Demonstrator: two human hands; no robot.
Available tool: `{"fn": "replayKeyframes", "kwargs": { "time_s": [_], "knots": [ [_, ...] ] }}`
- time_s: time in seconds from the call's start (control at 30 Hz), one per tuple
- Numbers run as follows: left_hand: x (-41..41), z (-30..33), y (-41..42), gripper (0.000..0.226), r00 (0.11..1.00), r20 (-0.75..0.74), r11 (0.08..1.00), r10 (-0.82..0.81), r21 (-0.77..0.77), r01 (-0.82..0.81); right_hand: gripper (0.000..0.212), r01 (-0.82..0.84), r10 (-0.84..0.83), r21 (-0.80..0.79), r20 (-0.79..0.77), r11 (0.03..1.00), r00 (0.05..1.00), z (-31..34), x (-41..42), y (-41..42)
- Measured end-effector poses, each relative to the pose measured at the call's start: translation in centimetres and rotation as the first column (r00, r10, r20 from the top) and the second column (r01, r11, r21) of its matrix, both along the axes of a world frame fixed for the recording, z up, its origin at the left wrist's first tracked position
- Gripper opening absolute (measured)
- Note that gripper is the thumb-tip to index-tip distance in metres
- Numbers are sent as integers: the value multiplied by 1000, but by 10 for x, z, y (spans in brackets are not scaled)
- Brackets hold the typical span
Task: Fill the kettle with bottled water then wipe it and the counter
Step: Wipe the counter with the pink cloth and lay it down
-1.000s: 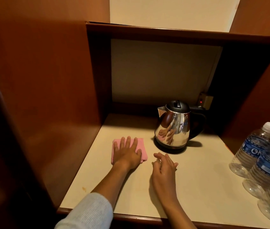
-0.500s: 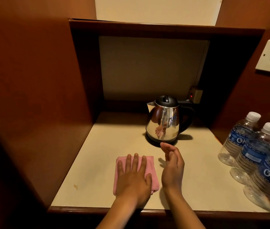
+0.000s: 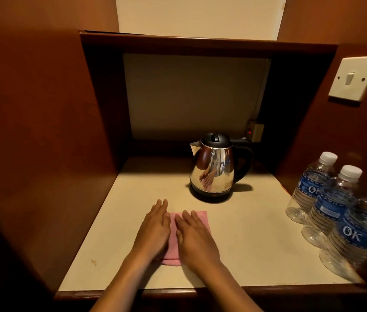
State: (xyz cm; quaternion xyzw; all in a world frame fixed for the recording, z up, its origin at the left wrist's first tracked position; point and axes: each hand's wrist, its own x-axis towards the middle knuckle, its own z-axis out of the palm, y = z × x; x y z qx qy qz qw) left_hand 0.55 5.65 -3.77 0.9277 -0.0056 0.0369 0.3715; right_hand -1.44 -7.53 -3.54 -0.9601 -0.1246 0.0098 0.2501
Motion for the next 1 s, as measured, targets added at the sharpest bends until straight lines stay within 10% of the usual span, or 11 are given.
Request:
{"fn": "replayKeyframes", "kwargs": {
  "time_s": [0.4,0.73,1.0],
  "knots": [
    [-12,-11,-8,54,998,39,930,-47,367,30,78,372,-366,-197,68,907,928,-2,34,-94],
    [-13,-12,-1,53,996,49,927,-70,372,47,61,22,-17,-277,22,960,1000,-4,-15,-32],
    [-12,-13,-4,56,996,43,897,-80,439,53,63,202,-210,-343,15,917,978,-7,9,-133]
  ]
}}
